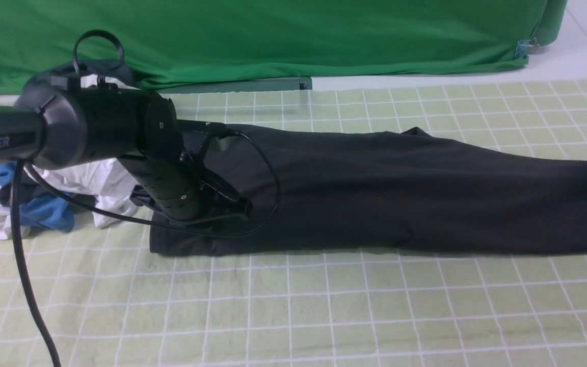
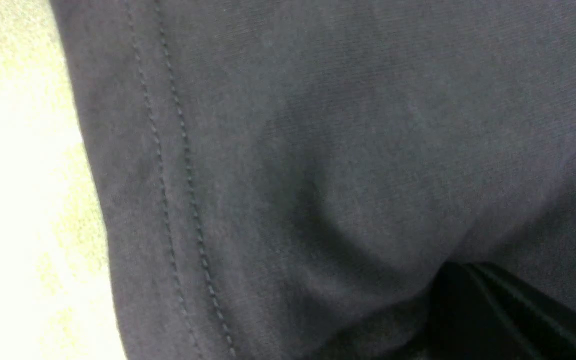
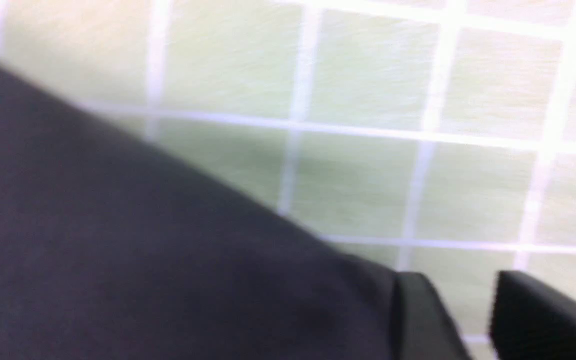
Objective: Fold a long-sleeved shirt over a green coffee tablecloth.
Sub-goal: 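Pull the folded dark garment lengthwise by its ends to straighten it flat on the table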
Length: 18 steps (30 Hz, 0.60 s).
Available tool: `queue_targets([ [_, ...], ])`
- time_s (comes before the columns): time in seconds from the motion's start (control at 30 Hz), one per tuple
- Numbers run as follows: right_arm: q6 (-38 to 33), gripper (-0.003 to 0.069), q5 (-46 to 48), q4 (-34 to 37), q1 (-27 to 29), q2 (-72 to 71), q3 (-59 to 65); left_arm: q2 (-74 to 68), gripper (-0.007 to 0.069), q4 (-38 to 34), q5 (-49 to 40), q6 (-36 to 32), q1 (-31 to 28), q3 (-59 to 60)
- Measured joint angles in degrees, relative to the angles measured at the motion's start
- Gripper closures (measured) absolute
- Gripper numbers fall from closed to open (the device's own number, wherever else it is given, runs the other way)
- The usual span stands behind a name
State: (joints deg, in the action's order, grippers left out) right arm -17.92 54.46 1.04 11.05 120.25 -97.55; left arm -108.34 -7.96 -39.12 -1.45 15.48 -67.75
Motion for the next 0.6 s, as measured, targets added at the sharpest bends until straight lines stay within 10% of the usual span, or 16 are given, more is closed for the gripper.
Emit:
queue_targets([
  [0.17, 4.4, 0.0297, 11.2, -0.7, 0.0, -0.2, -5.3, 0.2, 0.0610, 0.0, -0.3, 1.9, 0.0, 0.0],
  [0.43, 4.6, 0.0623, 14.6, -0.2, 1.1, -7.9, 1.7, 8.0, 0.0610, 0.4, -3.2, 2.8, 0.0, 0.7],
  [0.6, 4.1, 0.0509, 15.2, 1.1, 4.6, -9.2, 5.6, 18.0, 0.0610, 0.4, -2.2, 3.0, 0.0, 5.0],
])
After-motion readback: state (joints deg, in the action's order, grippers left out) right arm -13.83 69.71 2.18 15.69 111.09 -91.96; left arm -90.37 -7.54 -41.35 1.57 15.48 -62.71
